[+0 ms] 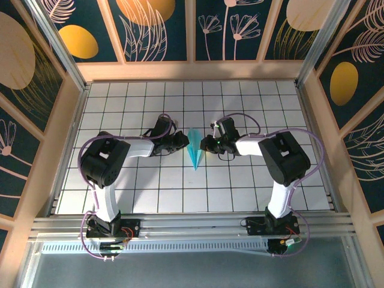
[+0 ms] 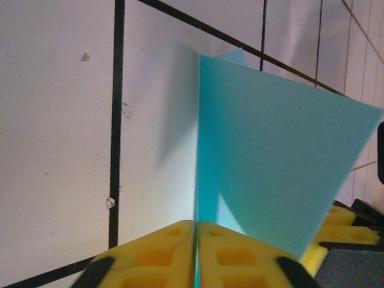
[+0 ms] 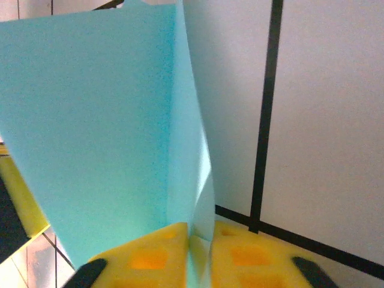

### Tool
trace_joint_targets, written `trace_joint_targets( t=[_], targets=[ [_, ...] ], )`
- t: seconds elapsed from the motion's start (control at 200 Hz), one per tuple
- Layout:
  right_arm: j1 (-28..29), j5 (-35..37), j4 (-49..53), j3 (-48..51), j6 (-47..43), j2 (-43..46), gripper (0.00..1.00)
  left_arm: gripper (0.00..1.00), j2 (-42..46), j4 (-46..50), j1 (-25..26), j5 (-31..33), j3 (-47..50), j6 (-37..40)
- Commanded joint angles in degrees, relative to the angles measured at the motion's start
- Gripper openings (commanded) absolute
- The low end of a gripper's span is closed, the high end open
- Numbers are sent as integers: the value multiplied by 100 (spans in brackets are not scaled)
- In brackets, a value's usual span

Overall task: Fold a paper plane with a square sheet of paper (fold left side to right side)
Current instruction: Place the paper plane at the center of the table.

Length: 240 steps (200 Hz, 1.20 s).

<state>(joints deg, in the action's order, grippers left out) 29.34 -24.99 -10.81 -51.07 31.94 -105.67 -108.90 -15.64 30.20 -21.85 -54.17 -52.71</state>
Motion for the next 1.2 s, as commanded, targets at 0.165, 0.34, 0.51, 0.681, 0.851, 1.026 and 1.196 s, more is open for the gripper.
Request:
trace_joint_targets(
  t=[0.165,0.34,0.51,0.681,0.851,1.026,1.196],
  targets=[
    [-107,179,743,-138,-345,943,36,1,276,-298,35,-144,62,-494],
    [-56,-76,1495,-82,-390,1464,49,1,275,-299,64,-118,30,-661],
    [292,-553,1458,38,-74,1317,54,1,194,-360,98,-144,-5,-747],
    [467,-550,1132,82,189,1020,55,1,175,-354,109,-127,11,-751],
    [538,-295,1417,-82,121,805,56,1,166,-335,110,-107,3,-752],
    [560,-173,1506,-81,86,721,57,1,143,-327,118,-93,3,-757],
    [618,-282,1308,-134,101,638,57,1,112,-330,118,-127,-14,-762]
  ],
)
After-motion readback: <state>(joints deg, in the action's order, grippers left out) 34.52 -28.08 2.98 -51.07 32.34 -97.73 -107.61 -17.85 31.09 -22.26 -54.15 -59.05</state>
